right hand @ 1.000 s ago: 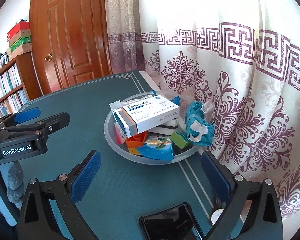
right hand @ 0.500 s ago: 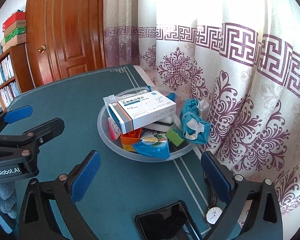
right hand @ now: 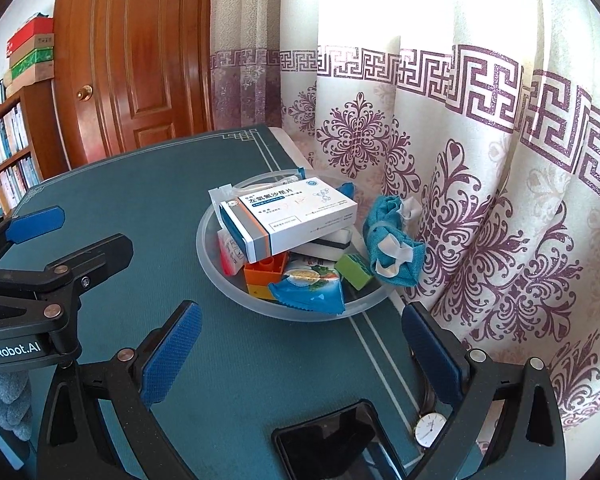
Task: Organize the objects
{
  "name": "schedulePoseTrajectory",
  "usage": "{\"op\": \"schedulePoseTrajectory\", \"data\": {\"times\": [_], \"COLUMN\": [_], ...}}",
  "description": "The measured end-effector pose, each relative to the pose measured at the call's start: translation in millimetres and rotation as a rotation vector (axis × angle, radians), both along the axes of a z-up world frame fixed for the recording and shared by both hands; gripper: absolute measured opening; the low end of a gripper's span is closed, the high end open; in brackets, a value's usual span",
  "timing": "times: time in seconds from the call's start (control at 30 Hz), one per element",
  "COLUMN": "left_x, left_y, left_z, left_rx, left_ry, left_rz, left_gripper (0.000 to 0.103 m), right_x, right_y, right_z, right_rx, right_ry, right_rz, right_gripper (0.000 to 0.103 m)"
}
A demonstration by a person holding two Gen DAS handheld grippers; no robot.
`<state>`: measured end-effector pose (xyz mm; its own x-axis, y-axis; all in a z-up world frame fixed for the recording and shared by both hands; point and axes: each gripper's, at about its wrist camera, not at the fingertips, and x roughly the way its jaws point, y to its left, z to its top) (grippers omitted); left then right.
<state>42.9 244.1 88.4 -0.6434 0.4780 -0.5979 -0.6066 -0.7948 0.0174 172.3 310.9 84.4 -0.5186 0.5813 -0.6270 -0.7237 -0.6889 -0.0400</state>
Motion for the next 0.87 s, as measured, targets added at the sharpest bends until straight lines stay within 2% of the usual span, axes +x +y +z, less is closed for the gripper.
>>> {"op": "schedulePoseTrajectory", "data": {"times": [0.87], "left_x": [2.9], "left_y": [6.6], "left_z": [-8.7], "left_rx": [-0.024], "left_ry": [-0.022], "left_rz": [-0.029], "left_gripper": [0.103], "right_x": [2.3], "right_y": [3.3], "right_z": [-10.5], "right_rx": [-0.033], "right_ry": [-0.003], "right_rz": [-0.012], "right_gripper": [0.101]}}
